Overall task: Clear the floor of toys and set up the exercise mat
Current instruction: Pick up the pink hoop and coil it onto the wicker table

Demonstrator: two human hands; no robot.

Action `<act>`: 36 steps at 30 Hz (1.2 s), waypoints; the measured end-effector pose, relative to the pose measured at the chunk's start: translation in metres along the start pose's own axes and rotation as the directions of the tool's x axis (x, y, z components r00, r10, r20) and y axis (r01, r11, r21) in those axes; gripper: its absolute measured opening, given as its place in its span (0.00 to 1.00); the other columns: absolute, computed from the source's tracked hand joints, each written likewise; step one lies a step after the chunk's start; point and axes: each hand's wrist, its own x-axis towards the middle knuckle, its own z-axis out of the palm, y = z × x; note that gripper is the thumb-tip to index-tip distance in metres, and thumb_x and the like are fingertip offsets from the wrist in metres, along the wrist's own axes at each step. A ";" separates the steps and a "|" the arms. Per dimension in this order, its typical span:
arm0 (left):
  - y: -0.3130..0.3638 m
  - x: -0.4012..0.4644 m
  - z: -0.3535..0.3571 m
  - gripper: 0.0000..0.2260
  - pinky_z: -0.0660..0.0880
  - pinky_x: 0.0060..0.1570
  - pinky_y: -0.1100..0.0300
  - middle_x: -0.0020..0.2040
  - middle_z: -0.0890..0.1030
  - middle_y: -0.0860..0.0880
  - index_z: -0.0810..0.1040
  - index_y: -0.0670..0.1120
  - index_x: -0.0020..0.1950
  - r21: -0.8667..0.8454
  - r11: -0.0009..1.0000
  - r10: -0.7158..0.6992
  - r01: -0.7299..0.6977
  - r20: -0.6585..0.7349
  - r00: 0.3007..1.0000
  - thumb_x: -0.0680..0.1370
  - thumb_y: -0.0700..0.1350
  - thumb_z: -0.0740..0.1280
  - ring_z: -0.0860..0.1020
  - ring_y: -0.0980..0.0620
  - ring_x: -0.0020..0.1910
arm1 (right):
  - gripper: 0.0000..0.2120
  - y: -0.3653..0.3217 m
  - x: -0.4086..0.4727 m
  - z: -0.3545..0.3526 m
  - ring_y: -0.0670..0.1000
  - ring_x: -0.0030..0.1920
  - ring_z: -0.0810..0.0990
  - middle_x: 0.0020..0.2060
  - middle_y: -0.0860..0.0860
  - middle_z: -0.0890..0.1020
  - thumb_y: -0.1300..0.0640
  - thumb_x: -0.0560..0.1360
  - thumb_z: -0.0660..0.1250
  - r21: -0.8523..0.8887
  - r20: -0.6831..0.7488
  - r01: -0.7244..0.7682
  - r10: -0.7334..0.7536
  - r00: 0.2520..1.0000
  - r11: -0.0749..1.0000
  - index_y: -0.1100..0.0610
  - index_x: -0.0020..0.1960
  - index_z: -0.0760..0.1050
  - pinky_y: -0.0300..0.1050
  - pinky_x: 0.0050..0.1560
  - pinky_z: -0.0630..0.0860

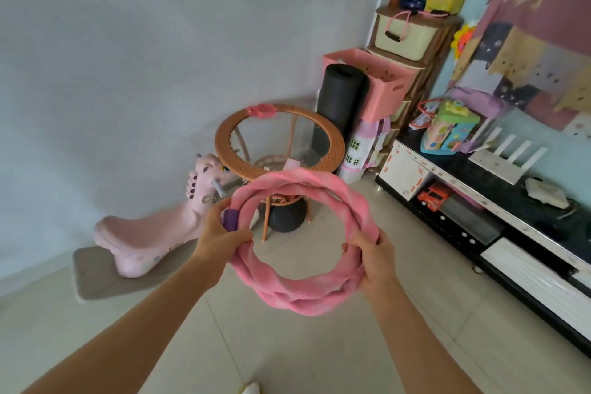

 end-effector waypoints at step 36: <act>0.055 0.402 0.136 0.32 0.78 0.50 0.46 0.60 0.73 0.39 0.67 0.51 0.66 -0.071 0.994 -0.107 0.084 -0.434 0.895 0.67 0.29 0.69 0.77 0.40 0.52 | 0.12 -0.089 0.473 0.190 0.52 0.34 0.78 0.36 0.51 0.82 0.69 0.67 0.68 -0.204 0.300 -0.125 0.183 0.936 0.971 0.53 0.44 0.78 0.47 0.39 0.78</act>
